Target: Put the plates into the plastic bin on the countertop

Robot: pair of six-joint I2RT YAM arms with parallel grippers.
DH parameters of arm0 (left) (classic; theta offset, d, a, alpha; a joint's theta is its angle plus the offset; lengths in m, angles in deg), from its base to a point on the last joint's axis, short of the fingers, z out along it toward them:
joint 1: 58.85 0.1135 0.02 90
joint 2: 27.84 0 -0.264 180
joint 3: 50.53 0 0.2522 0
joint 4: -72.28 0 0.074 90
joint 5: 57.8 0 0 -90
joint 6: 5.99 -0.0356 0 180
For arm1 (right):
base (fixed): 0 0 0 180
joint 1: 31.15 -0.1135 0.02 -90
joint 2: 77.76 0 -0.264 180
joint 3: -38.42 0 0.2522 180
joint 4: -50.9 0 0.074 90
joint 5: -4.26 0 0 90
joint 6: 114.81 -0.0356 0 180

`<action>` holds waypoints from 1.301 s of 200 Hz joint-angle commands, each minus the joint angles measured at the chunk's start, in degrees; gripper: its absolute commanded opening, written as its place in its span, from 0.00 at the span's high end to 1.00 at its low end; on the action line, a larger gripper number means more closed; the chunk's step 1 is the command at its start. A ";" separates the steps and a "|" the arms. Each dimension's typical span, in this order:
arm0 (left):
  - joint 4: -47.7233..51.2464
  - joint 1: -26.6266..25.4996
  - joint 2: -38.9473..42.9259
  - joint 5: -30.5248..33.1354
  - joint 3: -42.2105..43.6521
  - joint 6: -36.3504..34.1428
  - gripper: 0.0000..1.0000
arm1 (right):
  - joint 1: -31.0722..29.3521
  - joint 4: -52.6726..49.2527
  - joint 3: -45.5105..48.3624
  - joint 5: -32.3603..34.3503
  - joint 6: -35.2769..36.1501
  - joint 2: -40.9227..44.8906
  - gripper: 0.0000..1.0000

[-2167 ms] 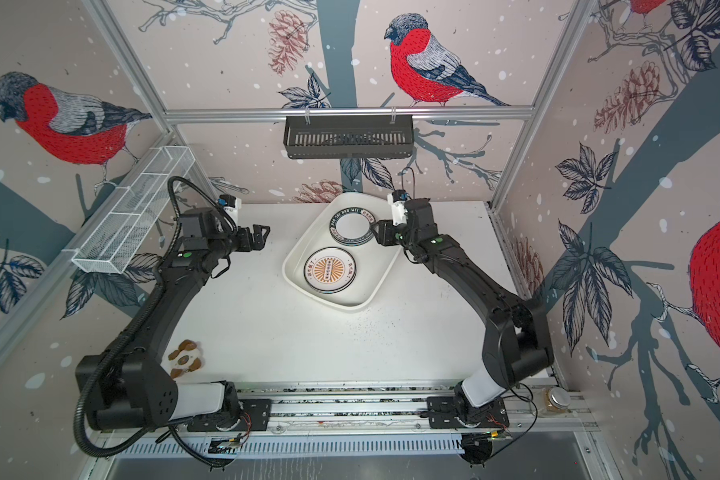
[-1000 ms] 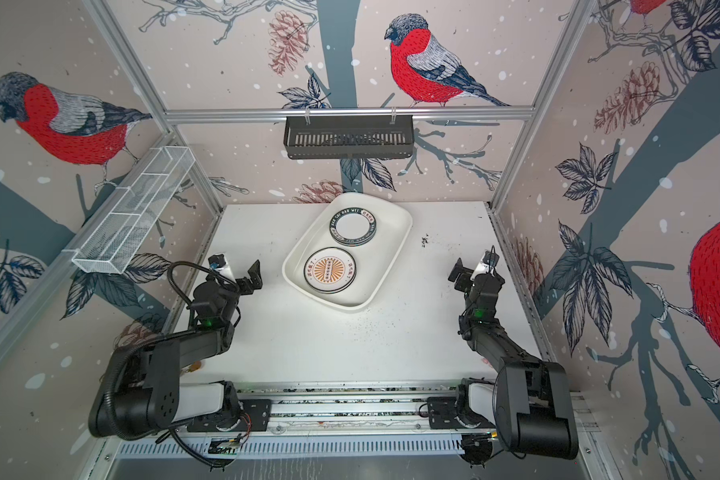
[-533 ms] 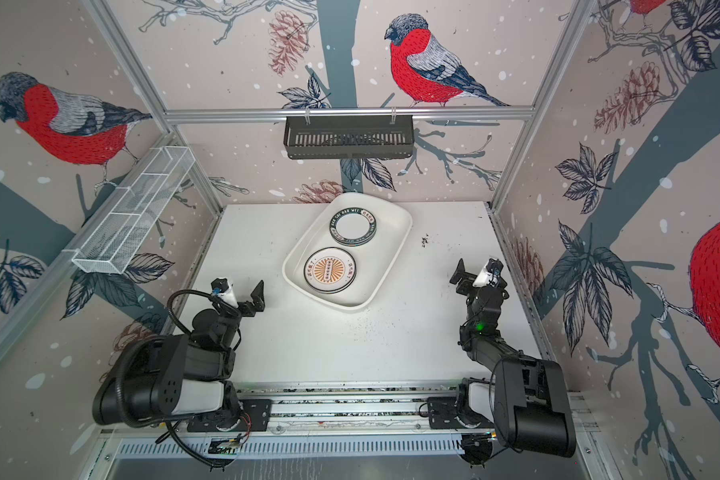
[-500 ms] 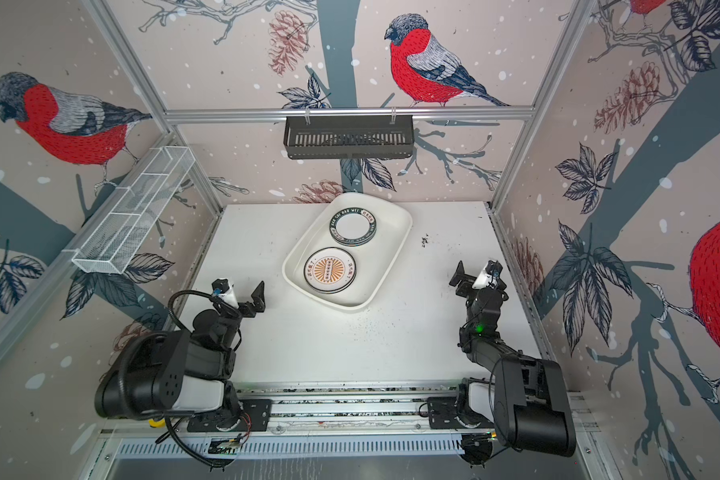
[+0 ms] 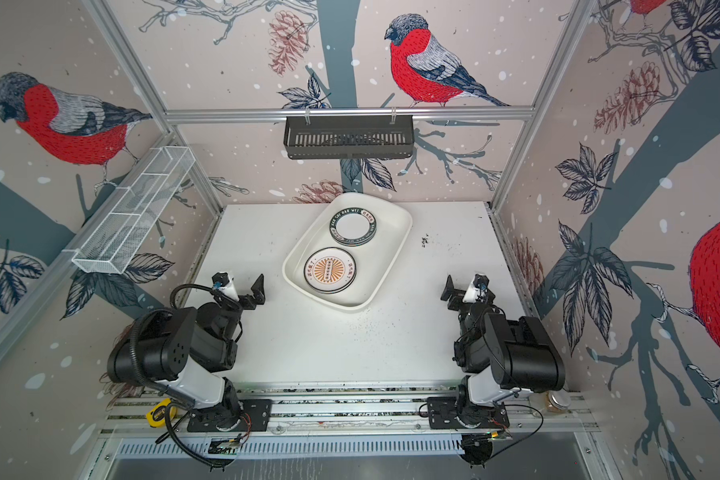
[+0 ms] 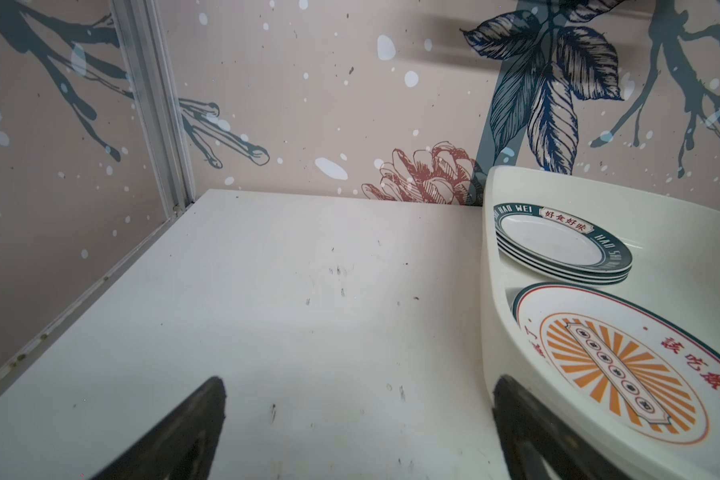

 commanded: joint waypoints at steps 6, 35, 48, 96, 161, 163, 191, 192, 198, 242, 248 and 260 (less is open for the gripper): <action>3.37 -0.96 0.80 -1.17 -2.68 -1.51 0.01 | -5.96 -8.30 -5.60 10.23 4.57 -1.36 0.00; 7.82 -2.34 1.42 0.02 -4.53 -3.03 0.01 | -6.55 -5.60 -4.65 11.82 4.71 -1.86 0.00; 7.76 -2.36 1.39 0.02 -4.53 -3.04 0.01 | -6.54 -5.47 -4.63 11.78 4.73 -1.92 0.00; 7.84 -2.34 1.37 0.02 -4.58 -3.08 0.01 | -6.55 -5.61 -4.73 11.77 4.72 -2.05 0.00; 8.35 -2.49 1.46 0.37 -4.66 -3.18 0.01 | -6.19 -5.73 -4.73 10.84 4.62 -1.94 0.00; 8.32 -2.53 1.46 0.37 -4.71 -3.21 0.01 | -6.23 -5.75 -4.73 10.85 4.62 -1.95 0.00; 8.37 -2.53 1.46 0.37 -4.67 -3.21 0.01 | -5.83 -6.01 -4.90 10.06 4.37 -2.00 0.00; 8.37 -2.54 1.46 0.37 -4.70 -3.21 0.01 | -5.83 -5.97 -4.90 10.06 4.36 -2.00 0.00; 8.36 -2.53 1.46 0.37 -4.68 -3.22 0.01 | -5.88 -5.89 -4.77 10.12 4.45 -1.85 0.00; 8.35 -2.48 1.46 0.37 -4.66 -3.26 0.01 | -9.54 19.66 9.04 10.20 9.01 -1.86 0.00; 8.33 -2.50 1.46 0.37 -4.70 -3.23 0.01 | -9.55 23.90 10.07 12.09 8.61 -3.62 0.00; 8.37 -2.54 1.46 0.37 -4.69 -3.22 0.01 | -8.18 21.42 6.64 13.93 6.94 -5.35 0.00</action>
